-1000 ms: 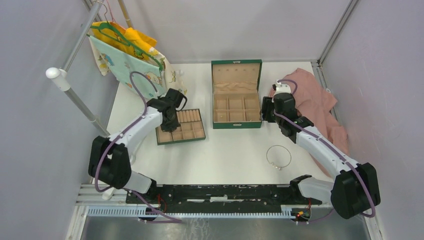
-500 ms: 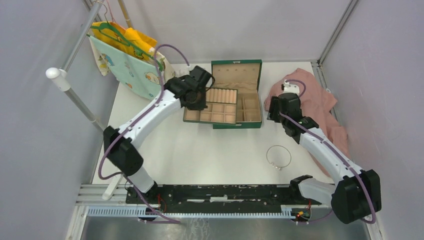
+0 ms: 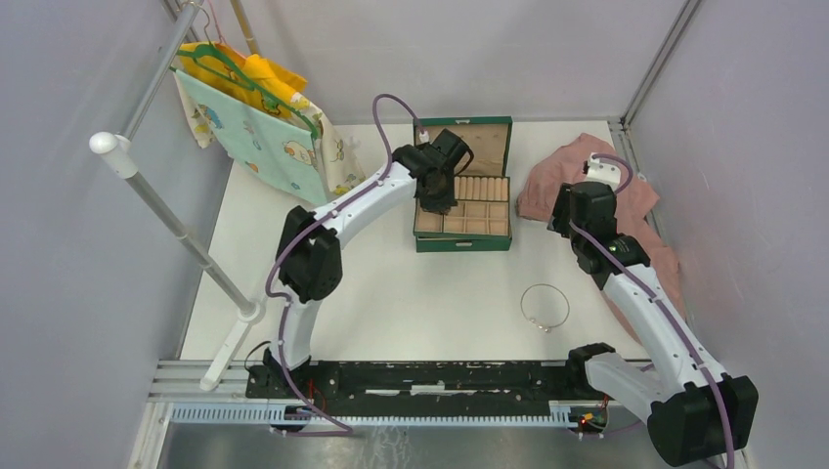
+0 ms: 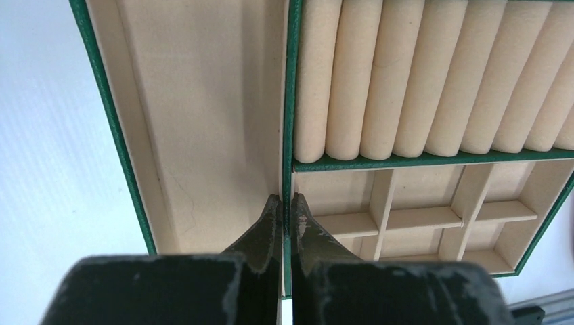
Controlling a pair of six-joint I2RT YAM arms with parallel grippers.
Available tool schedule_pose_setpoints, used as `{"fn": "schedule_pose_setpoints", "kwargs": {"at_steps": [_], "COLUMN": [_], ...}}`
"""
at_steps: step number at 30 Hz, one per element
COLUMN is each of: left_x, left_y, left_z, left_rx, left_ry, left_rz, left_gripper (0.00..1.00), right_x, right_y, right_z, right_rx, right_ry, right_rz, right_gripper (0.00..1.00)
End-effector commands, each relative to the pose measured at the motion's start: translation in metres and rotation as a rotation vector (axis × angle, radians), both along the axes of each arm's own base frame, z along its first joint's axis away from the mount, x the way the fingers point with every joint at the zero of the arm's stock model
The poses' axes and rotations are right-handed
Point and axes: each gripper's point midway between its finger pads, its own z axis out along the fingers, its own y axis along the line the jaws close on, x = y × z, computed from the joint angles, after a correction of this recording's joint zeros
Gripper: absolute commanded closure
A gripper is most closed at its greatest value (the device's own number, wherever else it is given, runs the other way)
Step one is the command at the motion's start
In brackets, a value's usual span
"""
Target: Organize the mixed jewelry
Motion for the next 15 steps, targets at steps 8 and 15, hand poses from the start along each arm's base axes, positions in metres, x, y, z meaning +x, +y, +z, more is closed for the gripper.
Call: {"fn": "schedule_pose_setpoints", "kwargs": {"at_steps": [8, 15], "left_x": [0.034, 0.040], "left_y": [-0.035, -0.031], "left_z": [-0.010, -0.021], "left_rx": [-0.105, -0.083], "left_ry": [-0.040, -0.050], "left_rz": [0.085, 0.135], "left_gripper": [0.98, 0.98], "right_x": [-0.007, -0.006], "right_y": [-0.008, -0.004], "right_z": [0.011, 0.008], "right_rx": [-0.015, -0.002], "right_ry": [-0.010, -0.003], "right_rz": [-0.024, -0.011], "right_gripper": [0.38, 0.38]}}
